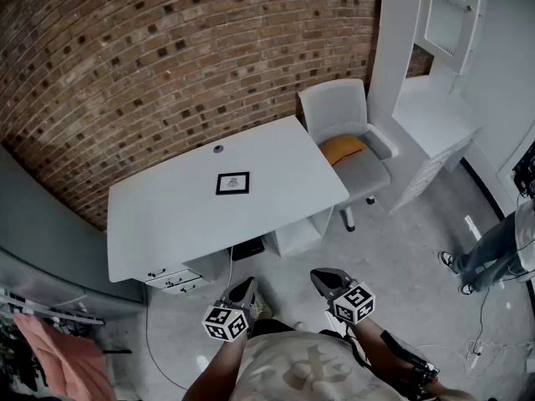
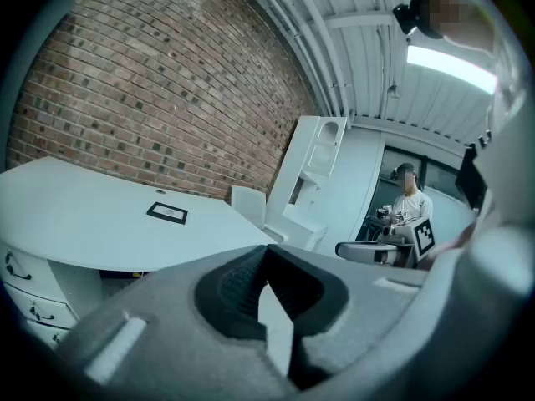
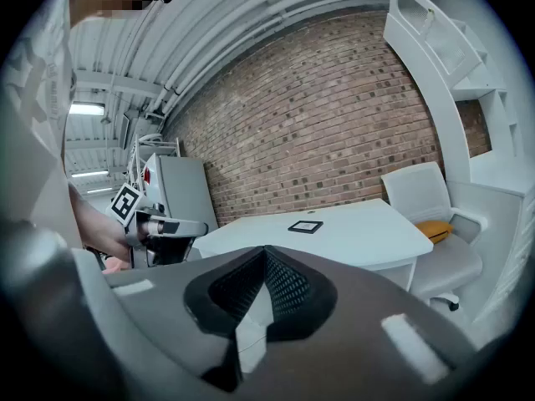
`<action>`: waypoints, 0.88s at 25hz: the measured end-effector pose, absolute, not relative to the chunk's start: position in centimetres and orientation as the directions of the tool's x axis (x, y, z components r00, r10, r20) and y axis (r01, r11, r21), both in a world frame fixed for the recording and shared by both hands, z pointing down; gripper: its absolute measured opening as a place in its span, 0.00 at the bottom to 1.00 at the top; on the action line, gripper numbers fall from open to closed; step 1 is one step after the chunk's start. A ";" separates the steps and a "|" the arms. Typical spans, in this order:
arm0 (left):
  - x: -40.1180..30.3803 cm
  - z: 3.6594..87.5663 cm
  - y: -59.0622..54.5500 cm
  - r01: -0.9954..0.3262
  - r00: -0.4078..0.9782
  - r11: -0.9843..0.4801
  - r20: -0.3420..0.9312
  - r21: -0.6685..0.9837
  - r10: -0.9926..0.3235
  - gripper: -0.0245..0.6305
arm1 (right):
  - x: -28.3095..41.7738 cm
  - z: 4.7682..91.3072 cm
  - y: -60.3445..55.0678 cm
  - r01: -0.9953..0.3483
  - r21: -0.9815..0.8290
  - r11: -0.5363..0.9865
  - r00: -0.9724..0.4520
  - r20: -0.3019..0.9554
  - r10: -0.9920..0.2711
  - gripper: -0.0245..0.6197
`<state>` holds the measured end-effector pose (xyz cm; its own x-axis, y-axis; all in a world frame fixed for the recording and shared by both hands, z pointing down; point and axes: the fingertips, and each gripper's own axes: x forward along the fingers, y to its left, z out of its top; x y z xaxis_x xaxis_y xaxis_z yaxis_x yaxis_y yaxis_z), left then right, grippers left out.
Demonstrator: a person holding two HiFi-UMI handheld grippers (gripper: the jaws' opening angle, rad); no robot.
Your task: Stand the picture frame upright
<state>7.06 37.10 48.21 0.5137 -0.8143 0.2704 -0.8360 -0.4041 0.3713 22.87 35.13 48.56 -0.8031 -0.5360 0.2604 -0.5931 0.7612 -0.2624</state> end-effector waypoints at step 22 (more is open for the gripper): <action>4.7 49.9 35.9 -0.834 0.530 -0.424 0.299 0.353 -0.793 0.04 | 21.0 48.9 32.3 -0.633 -0.215 0.744 -0.769 0.280 -0.574 0.05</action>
<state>4.71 35.92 49.87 0.5302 -0.7934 0.2991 -0.8339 -0.4240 0.3535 20.96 32.32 48.94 -0.7695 -0.5739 0.2803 -0.6330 0.7436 -0.2153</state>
